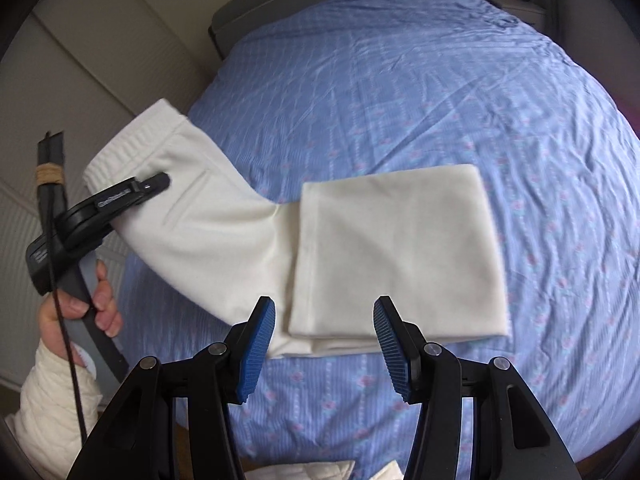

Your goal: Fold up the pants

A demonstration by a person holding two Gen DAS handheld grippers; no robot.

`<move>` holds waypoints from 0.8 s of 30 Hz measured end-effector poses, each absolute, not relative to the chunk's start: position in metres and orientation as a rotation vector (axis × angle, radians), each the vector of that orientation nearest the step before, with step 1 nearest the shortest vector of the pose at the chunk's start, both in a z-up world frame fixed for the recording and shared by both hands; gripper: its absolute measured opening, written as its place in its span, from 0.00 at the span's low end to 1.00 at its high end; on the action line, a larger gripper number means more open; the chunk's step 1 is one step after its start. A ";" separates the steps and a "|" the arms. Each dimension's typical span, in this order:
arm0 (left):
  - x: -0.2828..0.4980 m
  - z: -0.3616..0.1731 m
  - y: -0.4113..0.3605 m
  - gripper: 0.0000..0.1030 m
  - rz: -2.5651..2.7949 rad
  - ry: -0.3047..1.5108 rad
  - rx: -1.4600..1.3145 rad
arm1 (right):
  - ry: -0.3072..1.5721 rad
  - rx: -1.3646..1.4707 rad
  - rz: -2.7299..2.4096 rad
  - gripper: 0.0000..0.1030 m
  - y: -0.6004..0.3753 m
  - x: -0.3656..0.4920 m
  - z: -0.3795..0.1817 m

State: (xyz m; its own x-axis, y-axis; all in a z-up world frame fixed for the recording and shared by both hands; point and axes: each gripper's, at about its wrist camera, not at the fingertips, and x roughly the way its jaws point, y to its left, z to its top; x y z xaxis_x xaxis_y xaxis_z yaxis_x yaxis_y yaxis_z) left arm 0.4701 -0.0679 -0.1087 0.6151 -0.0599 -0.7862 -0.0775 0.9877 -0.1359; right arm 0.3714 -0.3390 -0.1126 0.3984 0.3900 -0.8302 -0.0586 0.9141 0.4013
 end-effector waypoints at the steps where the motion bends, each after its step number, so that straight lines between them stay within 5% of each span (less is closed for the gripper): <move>1: 0.470 -0.107 -0.080 0.23 0.004 0.912 -0.150 | 1.126 0.335 0.294 0.52 -0.346 0.370 -0.113; 8: 0.474 -0.114 -0.170 0.23 -0.003 0.951 -0.079 | 1.128 0.356 0.291 0.52 -0.408 0.365 -0.119; 24: 0.498 -0.227 -0.317 0.23 -0.038 1.227 0.107 | 1.209 0.452 0.202 0.52 -0.533 0.367 -0.172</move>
State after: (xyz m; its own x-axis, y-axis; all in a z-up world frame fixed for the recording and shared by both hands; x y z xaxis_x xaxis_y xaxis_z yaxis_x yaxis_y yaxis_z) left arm 0.4976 -0.3168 -0.2273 0.3373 0.0288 -0.9409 0.0871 0.9943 0.0617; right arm 0.3667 -0.5328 -0.1715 0.3496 0.3857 -0.8538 0.0879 0.8938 0.4397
